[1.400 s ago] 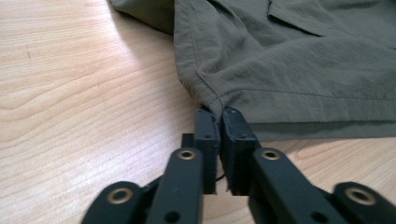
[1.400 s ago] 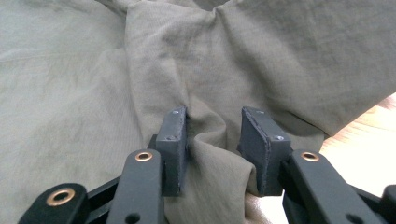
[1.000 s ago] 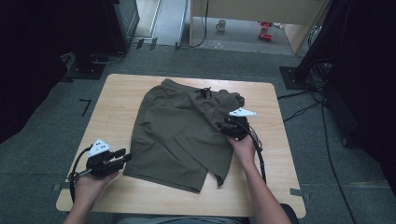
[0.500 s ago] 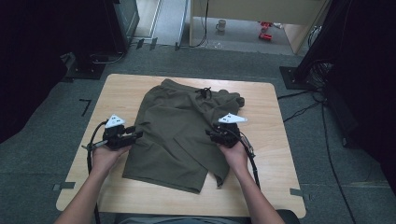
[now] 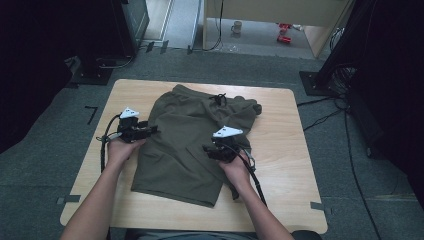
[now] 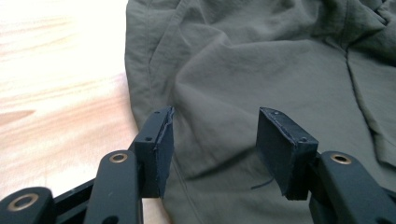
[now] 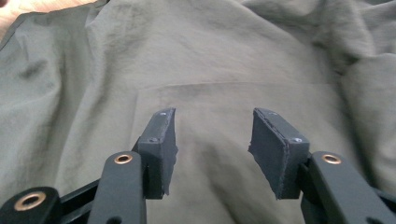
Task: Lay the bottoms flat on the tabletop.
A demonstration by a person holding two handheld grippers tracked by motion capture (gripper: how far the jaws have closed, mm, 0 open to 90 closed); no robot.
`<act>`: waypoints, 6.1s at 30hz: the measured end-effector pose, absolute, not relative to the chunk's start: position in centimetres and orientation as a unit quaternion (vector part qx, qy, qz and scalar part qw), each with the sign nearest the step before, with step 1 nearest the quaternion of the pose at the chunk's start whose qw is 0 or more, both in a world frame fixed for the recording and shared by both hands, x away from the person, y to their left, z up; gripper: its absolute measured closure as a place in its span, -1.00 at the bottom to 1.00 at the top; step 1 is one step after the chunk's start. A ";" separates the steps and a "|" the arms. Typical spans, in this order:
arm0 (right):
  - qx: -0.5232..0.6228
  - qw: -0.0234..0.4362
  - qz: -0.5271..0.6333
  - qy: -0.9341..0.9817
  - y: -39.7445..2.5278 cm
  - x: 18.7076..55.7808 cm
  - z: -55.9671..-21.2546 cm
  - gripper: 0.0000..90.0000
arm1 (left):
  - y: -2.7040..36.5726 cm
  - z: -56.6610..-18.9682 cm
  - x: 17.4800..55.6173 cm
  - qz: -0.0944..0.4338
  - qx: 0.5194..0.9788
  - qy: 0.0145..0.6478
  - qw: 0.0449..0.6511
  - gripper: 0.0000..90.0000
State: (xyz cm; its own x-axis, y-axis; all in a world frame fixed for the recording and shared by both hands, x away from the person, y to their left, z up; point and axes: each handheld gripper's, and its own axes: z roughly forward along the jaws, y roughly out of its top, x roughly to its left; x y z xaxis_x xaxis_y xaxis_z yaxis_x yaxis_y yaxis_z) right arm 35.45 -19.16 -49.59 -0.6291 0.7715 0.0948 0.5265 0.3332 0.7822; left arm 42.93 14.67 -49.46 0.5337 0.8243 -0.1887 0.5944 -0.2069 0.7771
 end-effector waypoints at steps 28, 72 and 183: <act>0.379 0.161 0.380 0.828 -13.4 36.7 -51.8 0.25 | 12.1 -51.6 43.1 0.191 0.803 0.421 0.376 0.34; 0.484 0.202 0.392 0.756 -27.6 31.5 -47.9 0.91 | 16.6 -50.6 43.2 0.155 0.762 0.498 0.383 1.00; 0.518 0.226 0.350 0.747 -38.7 25.6 -51.5 0.33 | 15.6 -51.1 39.9 0.136 0.778 0.477 0.385 0.51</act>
State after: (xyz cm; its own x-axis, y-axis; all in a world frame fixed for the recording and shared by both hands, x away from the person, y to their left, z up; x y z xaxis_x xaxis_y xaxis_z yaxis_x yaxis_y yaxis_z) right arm 25.63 -38.66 -51.52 -0.3614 0.9321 0.0252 0.6157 0.2182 0.7572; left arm 39.93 15.65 -51.09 0.5074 0.8475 -0.1560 0.6375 -0.2473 0.7296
